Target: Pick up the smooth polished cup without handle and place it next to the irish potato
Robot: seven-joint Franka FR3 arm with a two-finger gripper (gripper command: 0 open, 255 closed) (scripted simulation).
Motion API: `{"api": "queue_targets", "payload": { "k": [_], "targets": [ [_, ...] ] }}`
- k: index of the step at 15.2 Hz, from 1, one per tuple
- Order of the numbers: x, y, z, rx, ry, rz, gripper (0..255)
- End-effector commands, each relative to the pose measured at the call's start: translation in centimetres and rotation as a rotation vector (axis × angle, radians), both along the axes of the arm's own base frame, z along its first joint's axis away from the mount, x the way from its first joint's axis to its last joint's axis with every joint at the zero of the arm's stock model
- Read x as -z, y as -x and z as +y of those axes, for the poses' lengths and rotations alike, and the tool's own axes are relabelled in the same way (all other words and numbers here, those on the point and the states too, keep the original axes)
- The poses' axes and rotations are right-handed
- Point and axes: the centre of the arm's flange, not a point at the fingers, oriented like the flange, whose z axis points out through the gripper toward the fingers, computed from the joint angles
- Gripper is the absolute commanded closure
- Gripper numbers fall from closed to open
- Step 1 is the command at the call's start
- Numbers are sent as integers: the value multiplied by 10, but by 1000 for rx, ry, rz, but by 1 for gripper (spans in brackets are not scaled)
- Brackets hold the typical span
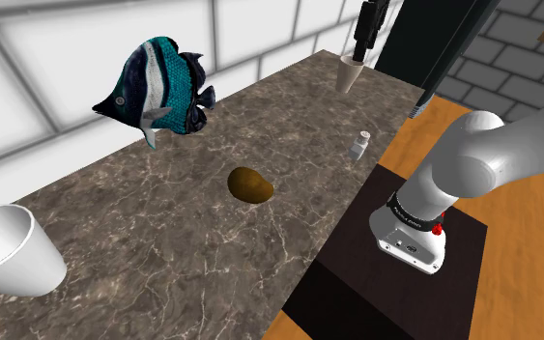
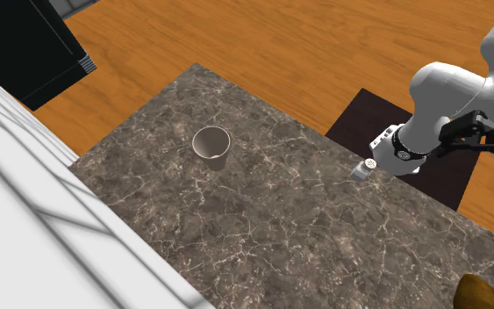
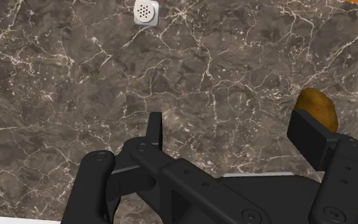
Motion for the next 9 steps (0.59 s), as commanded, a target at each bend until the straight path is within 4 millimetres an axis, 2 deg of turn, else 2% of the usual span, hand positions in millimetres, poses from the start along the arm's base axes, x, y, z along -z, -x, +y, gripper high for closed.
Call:
{"api": "queue_targets", "payload": {
  "k": [1, 9],
  "targets": [
    [0, 0, 0, 0, 0, 0, 0],
    [45, -37, -83, 10, 29, -7, 0]
  ]
}}
